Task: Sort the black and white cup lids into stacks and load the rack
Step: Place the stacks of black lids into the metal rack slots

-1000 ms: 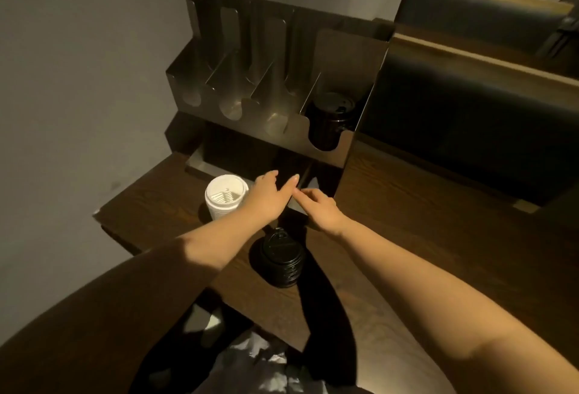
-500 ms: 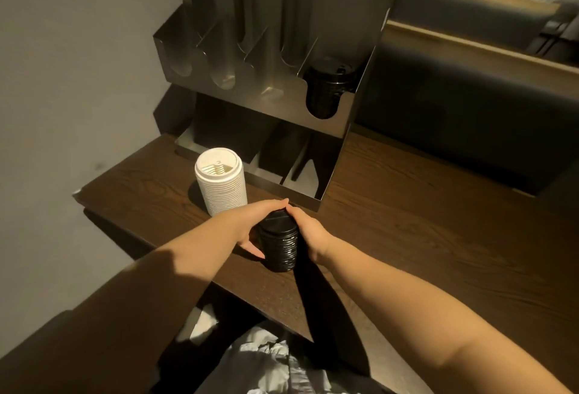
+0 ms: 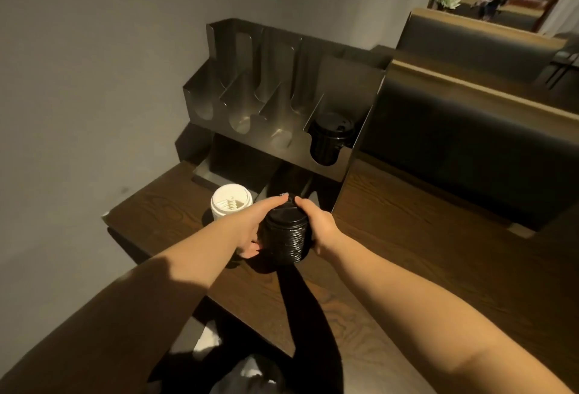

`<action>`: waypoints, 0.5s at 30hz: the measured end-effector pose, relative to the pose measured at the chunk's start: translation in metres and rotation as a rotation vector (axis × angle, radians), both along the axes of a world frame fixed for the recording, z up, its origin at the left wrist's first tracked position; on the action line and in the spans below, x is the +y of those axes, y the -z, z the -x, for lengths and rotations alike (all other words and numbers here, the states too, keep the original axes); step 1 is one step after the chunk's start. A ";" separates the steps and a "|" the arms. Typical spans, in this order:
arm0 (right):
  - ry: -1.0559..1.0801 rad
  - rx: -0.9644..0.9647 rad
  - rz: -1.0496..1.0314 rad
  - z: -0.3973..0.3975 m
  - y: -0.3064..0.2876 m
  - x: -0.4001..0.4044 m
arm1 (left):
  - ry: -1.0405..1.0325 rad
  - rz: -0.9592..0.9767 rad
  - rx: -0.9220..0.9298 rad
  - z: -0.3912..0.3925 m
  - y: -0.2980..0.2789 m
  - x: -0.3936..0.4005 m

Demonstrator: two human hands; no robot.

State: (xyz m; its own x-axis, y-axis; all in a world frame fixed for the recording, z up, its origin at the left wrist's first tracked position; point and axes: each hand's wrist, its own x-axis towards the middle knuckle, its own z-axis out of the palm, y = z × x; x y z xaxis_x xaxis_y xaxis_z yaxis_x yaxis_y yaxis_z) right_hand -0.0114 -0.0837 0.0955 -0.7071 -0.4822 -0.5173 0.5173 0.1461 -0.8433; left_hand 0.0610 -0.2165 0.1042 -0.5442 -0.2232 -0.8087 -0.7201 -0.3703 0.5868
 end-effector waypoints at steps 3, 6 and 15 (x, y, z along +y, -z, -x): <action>-0.030 0.081 0.016 0.007 -0.039 -0.004 | 0.015 0.021 0.083 0.010 -0.035 -0.009; -0.145 0.167 0.028 0.012 -0.079 -0.011 | 0.005 -0.014 0.257 0.019 -0.074 -0.022; -0.268 0.362 0.210 0.049 -0.162 -0.049 | -0.092 0.184 0.427 0.045 -0.168 -0.060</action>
State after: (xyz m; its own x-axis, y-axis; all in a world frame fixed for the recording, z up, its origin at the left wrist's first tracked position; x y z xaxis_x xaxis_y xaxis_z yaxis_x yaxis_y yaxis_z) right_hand -0.0601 -0.1322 0.2573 -0.6603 -0.7389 -0.1342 0.1536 0.0420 -0.9872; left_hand 0.0157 -0.2762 0.2723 -0.7906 -0.4052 -0.4592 -0.3690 -0.2833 0.8852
